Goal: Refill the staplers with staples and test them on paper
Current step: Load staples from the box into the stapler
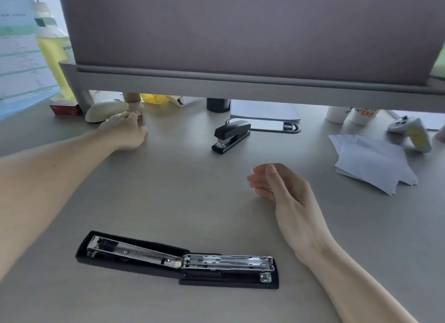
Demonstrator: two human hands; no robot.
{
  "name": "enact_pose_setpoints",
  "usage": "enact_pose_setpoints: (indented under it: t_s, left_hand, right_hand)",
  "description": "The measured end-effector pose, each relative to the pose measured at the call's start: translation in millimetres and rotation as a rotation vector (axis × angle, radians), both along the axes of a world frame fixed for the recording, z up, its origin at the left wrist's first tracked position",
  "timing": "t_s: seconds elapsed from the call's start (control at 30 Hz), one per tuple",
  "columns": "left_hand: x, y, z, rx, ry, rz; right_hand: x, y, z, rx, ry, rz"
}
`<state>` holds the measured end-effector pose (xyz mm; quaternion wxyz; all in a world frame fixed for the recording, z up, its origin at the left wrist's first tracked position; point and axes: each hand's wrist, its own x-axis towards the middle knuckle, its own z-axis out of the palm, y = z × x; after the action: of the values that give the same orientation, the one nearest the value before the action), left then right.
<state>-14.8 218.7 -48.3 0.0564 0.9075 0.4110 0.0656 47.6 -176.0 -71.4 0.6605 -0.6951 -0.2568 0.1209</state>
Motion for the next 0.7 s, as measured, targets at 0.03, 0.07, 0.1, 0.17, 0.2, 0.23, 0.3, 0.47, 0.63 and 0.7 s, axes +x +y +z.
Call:
enact_pose_setpoints:
  t_s: [0.03,0.07,0.1,0.17,0.2,0.23,0.3,0.47,0.63,0.7]
  left_hand:
    - [0.6,-0.8,-2.4,0.001,-0.004,0.009]
    - [1.2,-2.9,-3.6,0.026,-0.017,0.002]
    - [1.3,-5.2,-2.9,0.072,-0.034,-0.011]
    - [2.8,-8.0,1.0,0.172,-0.099,-0.066]
    - [3.2,-7.9,3.0,0.199,-0.125,-0.09]
    - [2.7,-7.8,4.1,0.206,-0.141,-0.1]
    - [1.4,-7.1,3.4,0.177,-0.152,-0.082]
    - [-0.1,-11.2,-0.1,0.092,-0.159,-0.022]
    - [-7.7,-27.3,11.2,0.066,-0.187,-0.096]
    - [-12.9,-41.1,21.3,0.051,-0.236,-0.149]
  right_hand:
    - [0.5,0.0,0.1,-0.002,0.0,0.002]
    - [0.5,-0.4,0.3,-0.006,-0.001,0.003]
    - [0.2,-0.5,0.6,-0.009,-0.005,0.002]
    - [-0.4,-0.7,1.0,-0.011,-0.006,-0.004]
    - [-0.8,-0.9,1.2,-0.014,-0.004,-0.007]
    - [-1.2,-0.6,1.6,-0.017,-0.005,-0.007]
    - [-1.8,-0.3,2.2,-0.023,-0.01,-0.004]
    - [-2.1,-0.3,1.6,-0.033,-0.035,-0.01]
    - [-1.5,0.5,0.6,-0.032,-0.046,-0.005]
    - [-1.6,0.1,1.0,-0.027,-0.042,-0.002]
